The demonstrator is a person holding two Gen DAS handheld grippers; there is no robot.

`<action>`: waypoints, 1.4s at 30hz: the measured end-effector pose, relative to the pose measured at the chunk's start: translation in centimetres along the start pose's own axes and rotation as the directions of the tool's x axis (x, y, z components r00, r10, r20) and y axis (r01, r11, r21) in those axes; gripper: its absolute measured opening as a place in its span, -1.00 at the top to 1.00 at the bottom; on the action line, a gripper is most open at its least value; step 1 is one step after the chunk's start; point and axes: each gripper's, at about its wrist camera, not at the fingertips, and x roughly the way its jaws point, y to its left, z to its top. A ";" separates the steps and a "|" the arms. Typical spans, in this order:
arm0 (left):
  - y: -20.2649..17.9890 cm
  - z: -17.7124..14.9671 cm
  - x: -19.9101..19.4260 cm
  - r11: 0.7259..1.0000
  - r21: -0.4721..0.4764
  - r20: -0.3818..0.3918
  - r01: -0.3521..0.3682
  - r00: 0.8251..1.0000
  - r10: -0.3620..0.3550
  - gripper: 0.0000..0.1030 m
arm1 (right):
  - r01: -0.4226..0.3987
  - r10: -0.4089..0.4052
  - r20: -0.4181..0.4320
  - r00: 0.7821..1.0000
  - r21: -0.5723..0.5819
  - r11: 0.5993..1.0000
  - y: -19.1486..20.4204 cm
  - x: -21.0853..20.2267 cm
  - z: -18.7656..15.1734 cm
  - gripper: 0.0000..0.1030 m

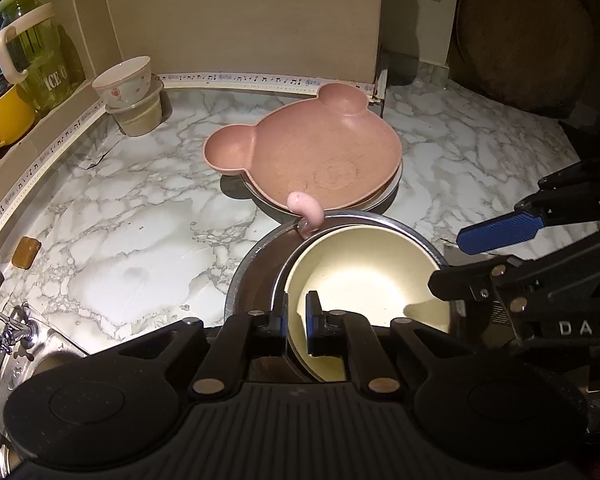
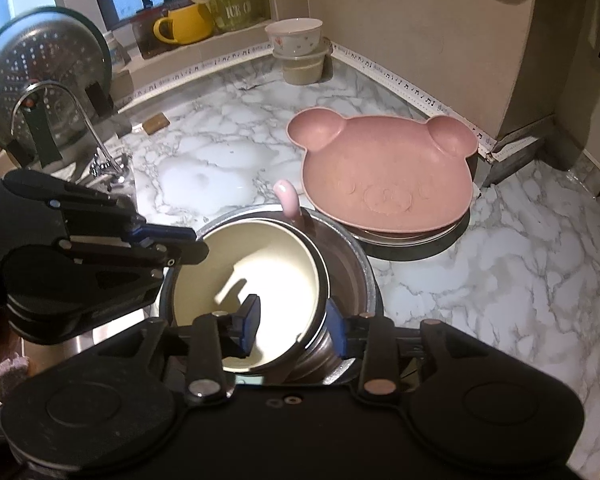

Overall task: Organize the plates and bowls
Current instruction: 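Lower the cream bowl into the steel pot with both grippers, then lift the nested bowl and pot stack with both grippers, tilting it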

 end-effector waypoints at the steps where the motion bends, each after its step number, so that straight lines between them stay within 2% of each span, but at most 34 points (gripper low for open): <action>1: 0.0 0.0 -0.2 1.000 -0.002 0.002 0.003 1.000 -0.003 0.85 | -0.009 0.009 0.005 1.000 0.002 1.000 -0.2 -0.2 0.0 0.23; 5: 0.2 0.0 -0.9 1.000 -0.020 0.012 0.016 1.000 -0.016 0.85 | -0.026 0.026 0.026 0.999 0.004 1.000 -0.5 -0.9 -0.2 0.09; 10: 0.9 -0.3 -1.5 0.998 -0.049 0.017 0.027 1.000 -0.026 0.83 | -0.041 0.040 0.041 0.998 0.012 0.999 -1.3 -1.5 -0.2 0.02; 14: 1.8 -0.7 -1.9 0.996 -0.083 0.018 0.031 0.999 -0.029 0.75 | -0.044 0.043 0.053 0.998 0.018 0.999 -2.0 -1.9 -0.5 -0.16; 17: 2.7 -1.0 -2.1 0.993 -0.113 0.024 0.017 1.000 -0.014 0.34 | -0.044 0.042 0.064 0.997 0.022 0.999 -2.7 -2.1 -0.7 -0.23; 19: 3.2 -1.3 -2.2 0.991 -0.131 0.034 -0.001 0.999 0.006 -0.15 | -0.038 0.036 0.066 0.997 0.024 0.999 -3.0 -2.1 -0.9 -0.24; 20: 3.5 -1.5 -2.3 0.990 -0.138 0.039 -0.012 0.999 0.017 -0.22 | -0.032 0.030 0.065 0.997 0.026 0.999 -3.3 -2.0 -0.9 -0.25; 22: 4.1 -1.7 -2.2 0.988 -0.154 0.041 -0.022 0.999 0.029 -0.28 | -0.033 0.031 0.060 0.998 0.039 0.999 -3.8 -1.8 -1.0 -0.39; 23: 4.4 -1.8 -2.0 0.986 -0.163 0.039 -0.021 0.999 0.027 -0.28 | -0.033 0.030 0.059 0.998 0.045 0.998 -4.1 -1.6 -1.1 -0.58; 24: 4.7 -1.8 -1.8 0.985 -0.173 0.036 -0.021 0.999 0.028 -0.30 | -0.025 0.022 0.059 0.998 0.050 0.998 -4.4 -1.4 -1.3 -0.69; 28: 5.9 -2.4 -0.5 0.977 -0.209 0.021 -0.031 0.999 0.036 -0.45 | -0.010 0.008 0.021 1.000 0.067 0.998 -5.4 0.1 -1.8 -0.81; 34: 7.6 -3.6 2.2 0.965 -0.260 -0.045 -0.040 0.999 0.029 -0.45 | -0.027 0.031 -0.021 0.999 0.148 0.989 -7.3 2.4 -2.9 -0.76; 42: 8.3 -4.9 4.2 0.952 -0.307 -0.075 0.016 0.996 -0.041 -0.44 | -0.069 0.085 -0.056 0.995 0.252 0.965 -8.9 4.2 -3.5 -0.37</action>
